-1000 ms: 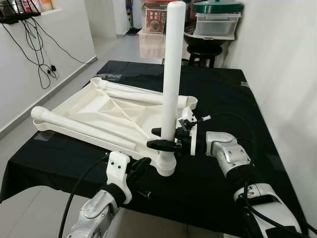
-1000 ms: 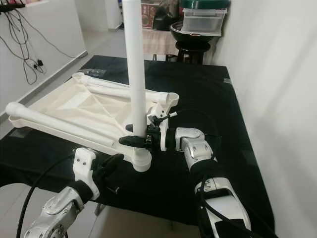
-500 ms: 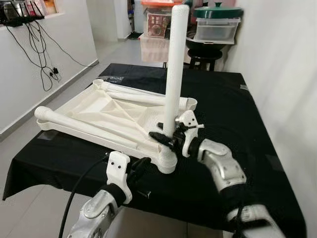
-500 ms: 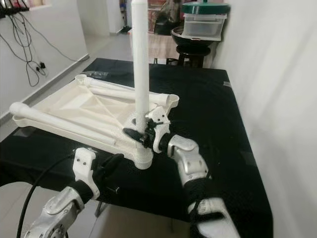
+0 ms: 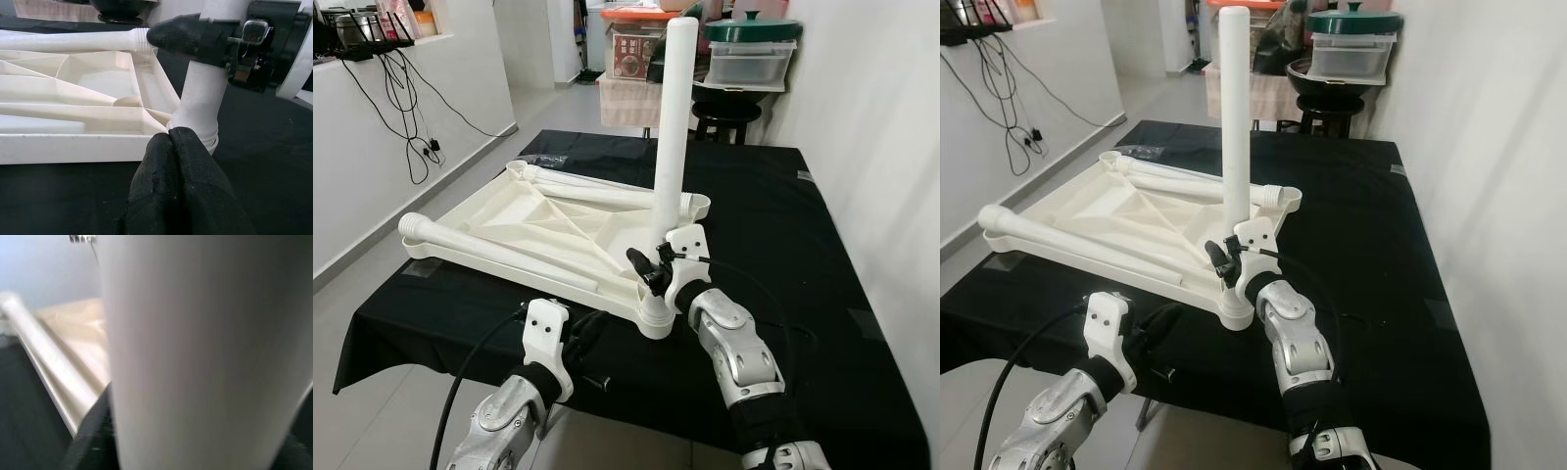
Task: Building children table
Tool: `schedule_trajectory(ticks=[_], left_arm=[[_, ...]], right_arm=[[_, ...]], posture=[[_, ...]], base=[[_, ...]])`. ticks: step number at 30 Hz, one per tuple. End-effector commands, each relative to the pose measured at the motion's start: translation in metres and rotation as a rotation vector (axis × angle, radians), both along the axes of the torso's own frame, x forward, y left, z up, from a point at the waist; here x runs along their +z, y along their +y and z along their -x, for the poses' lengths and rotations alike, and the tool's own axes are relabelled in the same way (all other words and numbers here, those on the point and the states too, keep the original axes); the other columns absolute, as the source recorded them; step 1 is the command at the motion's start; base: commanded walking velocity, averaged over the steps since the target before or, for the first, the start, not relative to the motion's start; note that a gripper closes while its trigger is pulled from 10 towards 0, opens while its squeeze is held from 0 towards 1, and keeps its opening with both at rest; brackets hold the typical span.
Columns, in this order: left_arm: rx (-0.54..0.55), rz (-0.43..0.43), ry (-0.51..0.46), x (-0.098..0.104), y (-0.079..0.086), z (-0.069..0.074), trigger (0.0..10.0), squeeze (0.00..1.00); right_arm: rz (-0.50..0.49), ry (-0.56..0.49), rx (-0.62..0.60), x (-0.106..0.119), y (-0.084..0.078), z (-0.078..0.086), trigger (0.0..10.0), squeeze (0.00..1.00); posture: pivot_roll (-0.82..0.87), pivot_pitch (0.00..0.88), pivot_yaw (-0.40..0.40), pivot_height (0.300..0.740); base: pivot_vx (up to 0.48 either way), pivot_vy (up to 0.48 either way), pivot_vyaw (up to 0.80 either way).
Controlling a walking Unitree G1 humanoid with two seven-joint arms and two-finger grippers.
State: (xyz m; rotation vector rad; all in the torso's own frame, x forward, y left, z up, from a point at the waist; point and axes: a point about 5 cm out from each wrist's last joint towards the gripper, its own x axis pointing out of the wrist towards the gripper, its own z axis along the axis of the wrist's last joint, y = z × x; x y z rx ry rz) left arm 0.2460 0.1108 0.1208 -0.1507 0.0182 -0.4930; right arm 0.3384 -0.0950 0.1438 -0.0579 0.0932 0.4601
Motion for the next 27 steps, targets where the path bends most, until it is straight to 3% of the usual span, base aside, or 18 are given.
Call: schedule_trajectory(ticks=[1, 2, 3, 5, 13, 14, 15, 17, 23, 24, 26, 27], left_arm=[[0.004, -0.006, 0.001, -0.002, 0.001, -0.001, 10.0, 0.00], [0.001, -0.005, 0.003, -0.002, 0.001, -0.001, 10.0, 0.00], [0.001, -0.005, 0.003, -0.002, 0.001, -0.001, 10.0, 0.00], [-0.001, -0.005, 0.004, -0.002, 0.001, -0.001, 10.0, 0.00], [-0.001, -0.005, 0.003, -0.002, 0.000, -0.001, 10.0, 0.00], [-0.001, -0.006, 0.003, -0.002, 0.000, -0.001, 10.0, 0.00], [-0.001, -0.006, 0.003, -0.002, 0.000, -0.001, 10.0, 0.00], [-0.001, -0.008, 0.003, -0.002, 0.000, -0.001, 10.0, 0.00], [0.000, -0.008, 0.004, -0.002, 0.000, 0.000, 10.0, 0.00], [0.000, -0.008, 0.004, -0.002, 0.000, 0.000, 10.0, 0.00], [-0.001, -0.007, 0.005, -0.002, -0.001, 0.000, 10.0, 0.00], [-0.001, -0.007, 0.005, -0.002, -0.001, 0.000, 10.0, 0.00]], right_arm=[[-0.008, 0.095, 0.043, -0.016, -0.004, 0.003, 10.0, 1.00], [-0.044, 0.088, 0.140, -0.011, 0.001, 0.003, 10.0, 1.00], [-0.044, 0.088, 0.140, -0.011, 0.001, 0.003, 10.0, 1.00], [-0.088, 0.068, 0.314, 0.000, 0.004, 0.002, 10.0, 1.00], [-0.100, 0.053, 0.431, 0.007, 0.003, 0.000, 10.0, 1.00], [-0.078, 0.056, 0.554, 0.012, 0.002, -0.003, 10.0, 0.00], [-0.078, 0.056, 0.554, 0.012, 0.002, -0.003, 10.0, 0.00], [-0.048, 0.064, 0.714, 0.019, -0.003, -0.008, 10.0, 0.00], [-0.045, 0.072, 0.767, 0.023, -0.007, -0.012, 10.0, 0.00], [-0.050, 0.077, 0.760, 0.023, -0.009, -0.015, 0.9, 0.00], [-0.056, 0.081, 0.757, 0.023, -0.010, -0.016, 0.9, 0.00], [-0.061, 0.081, 0.740, 0.022, -0.012, -0.017, 0.0, 0.00]], posture=[[-0.01, 0.000, -0.015, 0.740], [-0.01, 0.000, -0.013, 0.740], [-0.01, 0.000, -0.013, 0.740], [0.00, 0.000, -0.016, 0.740], [0.00, 0.000, -0.019, 0.740], [0.02, 0.000, -0.025, 0.740], [0.02, 0.000, -0.025, 0.740], [0.03, 0.000, -0.027, 0.740], [0.03, 0.000, -0.030, 0.740], [0.03, 0.000, -0.029, 0.740], [0.03, 0.000, -0.029, 0.740], [0.03, 0.000, -0.028, 0.740]], base=[[0.000, 0.000, 0.00], [0.000, 0.000, 0.00], [0.000, 0.000, 0.00], [0.000, 0.000, 0.00], [0.000, 0.000, 0.00], [0.000, 0.000, 0.00], [0.000, 0.000, 0.00], [0.000, 0.000, 0.00], [0.000, 0.000, 0.00], [0.000, 0.000, 0.00], [0.000, 0.000, 0.00], [0.000, 0.000, 0.00]])
